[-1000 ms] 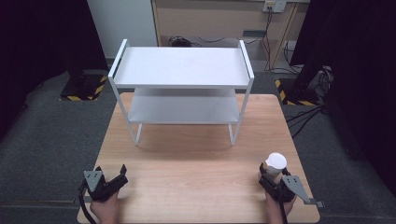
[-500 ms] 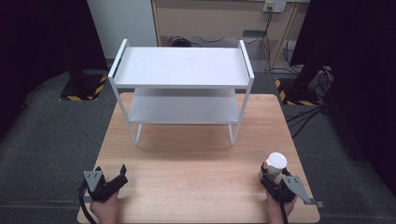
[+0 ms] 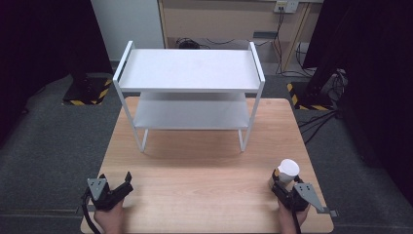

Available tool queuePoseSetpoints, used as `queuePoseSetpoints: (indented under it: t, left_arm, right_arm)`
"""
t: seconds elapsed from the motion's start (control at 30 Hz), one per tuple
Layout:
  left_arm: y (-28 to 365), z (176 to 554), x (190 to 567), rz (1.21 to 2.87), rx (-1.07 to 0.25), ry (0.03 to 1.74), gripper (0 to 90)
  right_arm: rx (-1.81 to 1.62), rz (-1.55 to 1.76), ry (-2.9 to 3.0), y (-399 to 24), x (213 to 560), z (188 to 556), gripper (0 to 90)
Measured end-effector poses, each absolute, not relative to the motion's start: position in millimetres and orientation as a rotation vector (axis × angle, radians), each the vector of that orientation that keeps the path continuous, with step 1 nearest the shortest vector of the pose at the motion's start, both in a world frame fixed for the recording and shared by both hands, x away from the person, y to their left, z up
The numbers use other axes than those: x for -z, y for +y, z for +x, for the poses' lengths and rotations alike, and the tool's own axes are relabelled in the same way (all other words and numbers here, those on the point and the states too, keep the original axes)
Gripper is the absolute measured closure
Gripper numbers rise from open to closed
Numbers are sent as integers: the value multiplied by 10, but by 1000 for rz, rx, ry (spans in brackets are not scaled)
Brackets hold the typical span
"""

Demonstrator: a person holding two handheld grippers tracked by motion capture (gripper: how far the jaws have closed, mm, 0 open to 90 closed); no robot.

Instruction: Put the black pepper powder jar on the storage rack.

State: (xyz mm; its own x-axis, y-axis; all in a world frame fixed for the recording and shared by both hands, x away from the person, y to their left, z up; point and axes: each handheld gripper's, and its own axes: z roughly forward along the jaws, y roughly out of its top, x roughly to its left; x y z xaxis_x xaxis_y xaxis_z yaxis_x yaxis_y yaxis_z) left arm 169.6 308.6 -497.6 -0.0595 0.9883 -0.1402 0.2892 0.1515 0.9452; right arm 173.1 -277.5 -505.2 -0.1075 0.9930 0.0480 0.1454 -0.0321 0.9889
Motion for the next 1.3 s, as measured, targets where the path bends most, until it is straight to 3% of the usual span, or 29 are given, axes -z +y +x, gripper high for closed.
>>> queuePoseSetpoints:
  t: [1.3]
  left_arm:
    - [3100,1673,5005,1207,-970,1558,43]
  right_arm:
    - [-1389,1080,1467,-2082,4353,1888,306]
